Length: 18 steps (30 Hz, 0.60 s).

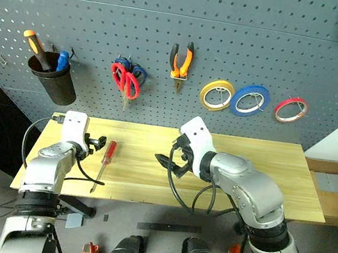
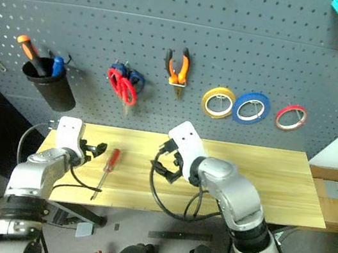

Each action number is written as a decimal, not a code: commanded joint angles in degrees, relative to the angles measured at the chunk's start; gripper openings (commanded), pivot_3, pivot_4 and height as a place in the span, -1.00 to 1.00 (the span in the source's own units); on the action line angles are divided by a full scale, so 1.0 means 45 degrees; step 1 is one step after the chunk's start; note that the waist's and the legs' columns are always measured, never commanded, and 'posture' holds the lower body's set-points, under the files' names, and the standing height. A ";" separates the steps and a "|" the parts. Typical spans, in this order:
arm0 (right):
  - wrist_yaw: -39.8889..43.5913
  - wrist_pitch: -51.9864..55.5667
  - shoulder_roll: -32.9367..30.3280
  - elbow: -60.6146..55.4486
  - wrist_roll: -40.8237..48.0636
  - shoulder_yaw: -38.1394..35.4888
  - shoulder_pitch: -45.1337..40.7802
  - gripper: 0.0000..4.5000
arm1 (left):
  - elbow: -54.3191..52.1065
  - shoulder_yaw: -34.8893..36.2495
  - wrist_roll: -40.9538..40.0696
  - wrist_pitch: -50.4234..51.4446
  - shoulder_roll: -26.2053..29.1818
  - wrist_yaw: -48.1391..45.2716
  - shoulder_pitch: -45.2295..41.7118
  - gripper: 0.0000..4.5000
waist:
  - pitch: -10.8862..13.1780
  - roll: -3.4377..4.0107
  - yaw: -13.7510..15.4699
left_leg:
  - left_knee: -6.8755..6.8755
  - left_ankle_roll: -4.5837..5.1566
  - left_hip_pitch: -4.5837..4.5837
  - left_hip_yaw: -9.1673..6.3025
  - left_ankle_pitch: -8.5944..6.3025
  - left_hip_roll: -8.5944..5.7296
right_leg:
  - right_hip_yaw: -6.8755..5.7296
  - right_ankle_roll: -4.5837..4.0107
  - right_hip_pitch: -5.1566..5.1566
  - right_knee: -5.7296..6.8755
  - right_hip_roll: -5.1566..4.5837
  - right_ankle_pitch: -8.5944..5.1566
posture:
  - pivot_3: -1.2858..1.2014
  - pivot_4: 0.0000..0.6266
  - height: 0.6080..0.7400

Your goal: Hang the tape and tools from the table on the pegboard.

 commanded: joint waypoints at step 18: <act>0.1635 -0.1657 -0.0319 0.0518 -0.0056 0.2008 -0.2086 1.00 | 0.4335 -0.1597 0.0203 0.0361 0.0353 -0.1649 -0.1715 0.32 | 0.0057 -0.0049 -0.0263 | -0.0023 -0.0007 -0.0005 -0.0022 -0.0004 0.0017 | -0.0009 -0.0022 -0.0018 -0.0001 -0.0036 0.0013 | -0.12 -0.27 1.00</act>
